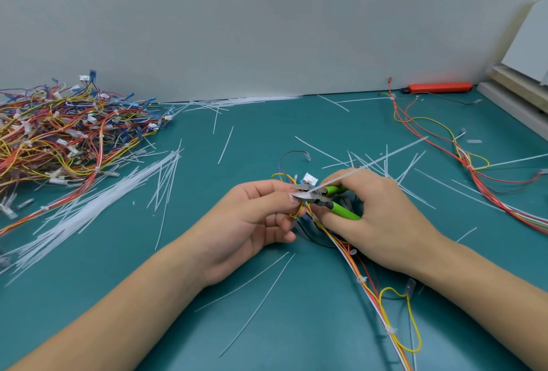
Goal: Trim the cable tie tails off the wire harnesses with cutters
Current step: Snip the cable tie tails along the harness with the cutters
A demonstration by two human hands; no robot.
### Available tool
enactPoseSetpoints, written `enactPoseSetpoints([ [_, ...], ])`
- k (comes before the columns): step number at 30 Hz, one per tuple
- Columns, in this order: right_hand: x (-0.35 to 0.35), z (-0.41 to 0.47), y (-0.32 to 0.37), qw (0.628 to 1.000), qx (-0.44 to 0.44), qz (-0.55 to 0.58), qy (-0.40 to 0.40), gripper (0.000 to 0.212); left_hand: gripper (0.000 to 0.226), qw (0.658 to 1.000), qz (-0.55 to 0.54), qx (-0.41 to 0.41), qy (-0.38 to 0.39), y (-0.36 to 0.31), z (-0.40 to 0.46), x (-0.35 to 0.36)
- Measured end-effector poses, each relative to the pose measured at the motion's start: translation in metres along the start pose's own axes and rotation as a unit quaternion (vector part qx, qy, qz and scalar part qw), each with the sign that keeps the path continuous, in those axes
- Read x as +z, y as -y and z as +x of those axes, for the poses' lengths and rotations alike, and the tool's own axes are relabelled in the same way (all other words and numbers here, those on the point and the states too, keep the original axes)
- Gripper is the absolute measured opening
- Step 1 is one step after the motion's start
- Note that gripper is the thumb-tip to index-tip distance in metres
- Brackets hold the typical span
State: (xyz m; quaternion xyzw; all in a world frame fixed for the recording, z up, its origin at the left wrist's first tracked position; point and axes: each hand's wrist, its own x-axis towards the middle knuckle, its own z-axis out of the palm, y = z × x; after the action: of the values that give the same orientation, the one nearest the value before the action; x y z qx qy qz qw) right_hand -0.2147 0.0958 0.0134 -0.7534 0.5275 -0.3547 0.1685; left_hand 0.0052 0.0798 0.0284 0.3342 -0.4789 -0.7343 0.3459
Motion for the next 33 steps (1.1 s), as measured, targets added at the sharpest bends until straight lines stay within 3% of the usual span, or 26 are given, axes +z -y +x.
enactPoseSetpoints([
  [13, -0.0016, -0.0002, 0.0004, 1.000, -0.006, 0.002, -0.001, 0.024, 0.012, 1.000, 0.002, 0.001, 0.002, 0.0002, 0.0001, -0.0004],
  [17, -0.0012, -0.0002, 0.0005, 1.000, -0.010, 0.008, -0.004, 0.032, 0.010, 1.000, 0.006, 0.003, 0.005, 0.0003, -0.0002, -0.0003],
  [33, -0.0005, -0.0007, -0.0007, 1.000, -0.012, 0.003, -0.005, 0.018, 0.016, 1.000, 0.001, 0.001, 0.000, 0.0011, 0.0008, -0.0010],
])
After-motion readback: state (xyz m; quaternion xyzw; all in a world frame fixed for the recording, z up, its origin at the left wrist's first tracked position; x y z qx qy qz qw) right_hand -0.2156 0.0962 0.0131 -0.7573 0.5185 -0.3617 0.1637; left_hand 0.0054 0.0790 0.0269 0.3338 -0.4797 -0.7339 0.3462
